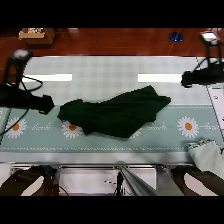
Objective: Fold the shirts.
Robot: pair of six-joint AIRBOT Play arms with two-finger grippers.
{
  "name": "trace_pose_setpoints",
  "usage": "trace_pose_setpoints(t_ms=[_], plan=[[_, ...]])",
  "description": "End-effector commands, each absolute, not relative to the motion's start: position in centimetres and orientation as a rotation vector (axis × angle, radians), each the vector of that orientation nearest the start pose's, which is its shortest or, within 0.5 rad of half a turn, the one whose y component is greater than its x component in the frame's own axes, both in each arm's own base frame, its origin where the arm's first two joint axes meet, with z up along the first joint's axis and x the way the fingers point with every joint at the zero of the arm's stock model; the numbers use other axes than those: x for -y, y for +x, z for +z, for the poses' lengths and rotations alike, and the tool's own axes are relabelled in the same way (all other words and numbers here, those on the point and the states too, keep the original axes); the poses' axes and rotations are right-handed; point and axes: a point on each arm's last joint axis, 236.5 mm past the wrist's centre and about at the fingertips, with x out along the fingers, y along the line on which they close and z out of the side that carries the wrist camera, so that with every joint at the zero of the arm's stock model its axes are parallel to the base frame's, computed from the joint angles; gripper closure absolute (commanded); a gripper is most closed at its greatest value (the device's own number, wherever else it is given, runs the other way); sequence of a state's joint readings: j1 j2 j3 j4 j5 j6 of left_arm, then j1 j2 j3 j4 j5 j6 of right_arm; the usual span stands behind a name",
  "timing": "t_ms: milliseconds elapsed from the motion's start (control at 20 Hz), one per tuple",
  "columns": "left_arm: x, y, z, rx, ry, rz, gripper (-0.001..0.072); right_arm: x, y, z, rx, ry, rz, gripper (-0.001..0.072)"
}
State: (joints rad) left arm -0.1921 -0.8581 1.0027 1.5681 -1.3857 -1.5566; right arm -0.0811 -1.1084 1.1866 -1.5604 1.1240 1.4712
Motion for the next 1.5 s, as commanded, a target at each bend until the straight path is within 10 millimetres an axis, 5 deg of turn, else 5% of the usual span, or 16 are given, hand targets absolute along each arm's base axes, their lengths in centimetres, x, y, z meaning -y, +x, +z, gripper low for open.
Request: trace_pose_setpoints(t_ms=[0, 200, 550, 800, 1000, 1050, 1100, 1350, 1450], plan=[[3.7, 27.0, 0.2, -1.277, -0.032, -0.112, -0.0002, 7.8, 36.9, 7.7, -1.060, 0.165, -0.085, 0.0220], [5.8, 29.8, -1.5, -1.187, -0.259, -0.233, -0.0001, 8.1, 36.1, 5.5, -1.082, 0.217, -0.070, 0.0220], [6.8, 31.7, -6.9, -1.255, -0.235, -0.332, -0.0002, 7.0, 35.0, 3.4, -1.133, 0.248, -0.042, 0.0220], [5.9, 34.2, -7.2, -1.152, -0.155, -0.329, -0.0001, 6.2, 35.3, 3.6, -1.120, 0.284, -0.022, 0.0221], [8.8, 33.5, -7.8, -1.173, -0.212, -0.468, 0.0018, 6.1, 35.4, 3.6, -1.117, 0.287, -0.022, 0.0222], [9.7, 33.2, -7.7, -1.173, -0.233, -0.512, 0.0043, 6.1, 35.4, 3.6, -1.117, 0.289, -0.023, 0.0222], [10.5, 33.0, -7.5, -1.172, -0.255, -0.548, 0.0178, 6.1, 35.4, 3.6, -1.117, 0.292, -0.024, 0.0222], [11.9, 32.4, -6.7, -1.177, -0.309, -0.607, 0.0602, 6.1, 35.3, 3.6, -1.120, 0.294, -0.025, 0.0222], [12.3, 31.7, -6.6, -1.197, -0.316, -0.632, 0.0683, 6.1, 35.3, 3.6, -1.122, 0.294, -0.024, 0.0222]])
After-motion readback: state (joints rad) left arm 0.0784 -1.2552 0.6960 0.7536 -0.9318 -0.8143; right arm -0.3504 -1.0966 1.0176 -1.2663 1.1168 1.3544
